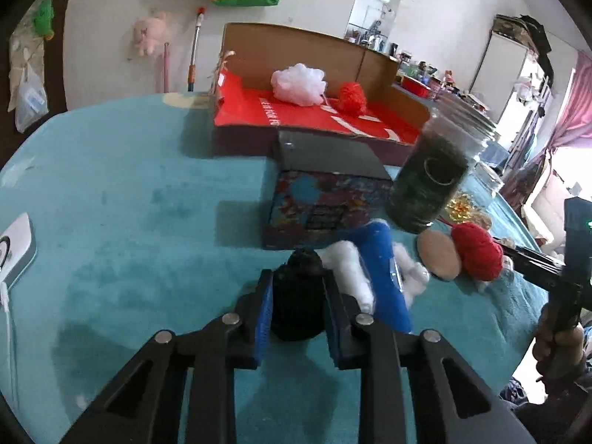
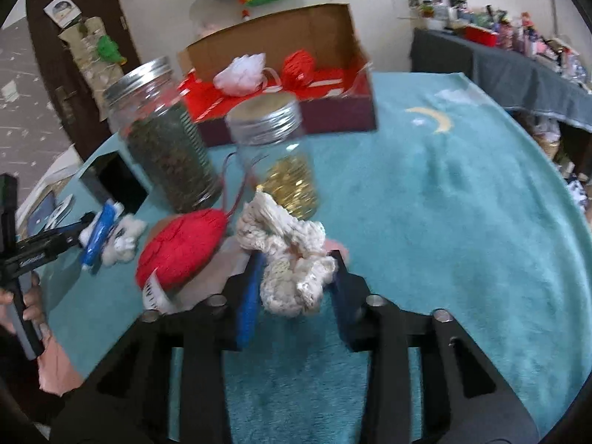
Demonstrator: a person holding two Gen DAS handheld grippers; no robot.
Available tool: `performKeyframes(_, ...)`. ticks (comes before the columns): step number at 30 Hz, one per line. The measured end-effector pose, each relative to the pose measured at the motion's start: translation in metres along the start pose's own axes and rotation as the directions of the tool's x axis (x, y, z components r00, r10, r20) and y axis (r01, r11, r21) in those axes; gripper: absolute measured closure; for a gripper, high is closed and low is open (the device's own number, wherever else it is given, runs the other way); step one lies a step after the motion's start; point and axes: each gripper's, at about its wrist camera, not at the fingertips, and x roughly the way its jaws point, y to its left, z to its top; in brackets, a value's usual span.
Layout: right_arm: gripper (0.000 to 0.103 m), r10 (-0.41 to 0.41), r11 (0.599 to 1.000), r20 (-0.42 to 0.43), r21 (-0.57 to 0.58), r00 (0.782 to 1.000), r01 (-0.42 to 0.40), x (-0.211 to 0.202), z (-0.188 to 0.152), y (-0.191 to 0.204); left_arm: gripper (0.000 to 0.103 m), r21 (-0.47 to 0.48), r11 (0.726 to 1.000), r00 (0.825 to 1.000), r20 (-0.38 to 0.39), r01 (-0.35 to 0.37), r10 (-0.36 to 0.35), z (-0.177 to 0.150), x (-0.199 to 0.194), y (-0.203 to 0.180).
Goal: Organize soft objects
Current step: 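Grasp the black yarn ball with the left tool while the right tool grasps the beige crocheted scrunchie, then carry the black ball and the scrunchie over into the box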
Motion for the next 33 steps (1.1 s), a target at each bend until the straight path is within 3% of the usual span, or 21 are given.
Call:
performKeyframes(6, 0.077, -0.017, 0.998, 0.085, -0.051, 0.996, 0.021, -0.024, 0.005, 0.012, 0.081, 0.033, 0.999, 0.998, 0.059, -0.035, 0.033, 0.005, -0.017, -0.013)
performKeyframes(11, 0.077, 0.026, 0.998, 0.111, -0.059, 0.993, -0.019, -0.037, 0.011, 0.02, 0.081, 0.057, 0.998, 0.993, 0.121, -0.009, 0.002, 0.01, -0.034, -0.032)
performKeyframes(18, 0.077, 0.095, 0.992, 0.112, -0.098, 0.989, -0.084, -0.036, 0.014, 0.042, 0.081, 0.156, 0.985, 0.981, 0.164, 0.074, -0.099, 0.022, -0.042, -0.072)
performKeyframes(24, 0.077, 0.121, 0.986, 0.083, -0.124, 0.989, -0.11, -0.022, 0.017, 0.057, 0.081, 0.165, 0.973, 0.973, 0.141, 0.16, -0.184, 0.03, -0.026, -0.09)
performKeyframes(33, 0.077, 0.113, 0.984, 0.066, -0.147, 0.991, -0.103, -0.015, 0.018, 0.064, 0.081, 0.141, 0.97, 0.974, 0.084, 0.197, -0.21, 0.024, 0.001, -0.099)
